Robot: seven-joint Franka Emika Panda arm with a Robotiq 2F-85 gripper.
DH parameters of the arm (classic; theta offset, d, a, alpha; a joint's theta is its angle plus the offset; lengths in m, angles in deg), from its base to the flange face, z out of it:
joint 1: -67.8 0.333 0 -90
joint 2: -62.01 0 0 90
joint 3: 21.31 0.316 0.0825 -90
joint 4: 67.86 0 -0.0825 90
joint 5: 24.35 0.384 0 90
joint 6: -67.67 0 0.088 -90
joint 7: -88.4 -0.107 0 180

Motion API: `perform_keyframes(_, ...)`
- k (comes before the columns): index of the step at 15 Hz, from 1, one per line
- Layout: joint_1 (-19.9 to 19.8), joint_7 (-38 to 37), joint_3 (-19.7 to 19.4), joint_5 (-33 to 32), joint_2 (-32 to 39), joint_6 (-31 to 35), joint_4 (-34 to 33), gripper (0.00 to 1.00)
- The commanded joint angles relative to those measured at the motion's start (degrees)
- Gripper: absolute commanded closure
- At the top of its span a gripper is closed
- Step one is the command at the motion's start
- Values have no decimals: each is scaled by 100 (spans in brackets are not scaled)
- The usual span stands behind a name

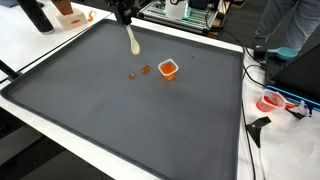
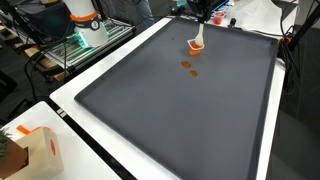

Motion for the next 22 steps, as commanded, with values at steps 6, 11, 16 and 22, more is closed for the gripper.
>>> perform_keyframes(6,45,-134,41,-114,-2,-188,-110,88)
perform_keyframes(11,525,-1787,18,-1794,94,-683,-240,97)
perform_keyframes(16,1065,-3110,173,-3042,336,-1643,-545,97)
perform_keyframes(22,1571,-3882,320,-3909,976,-2476,-1020,97)
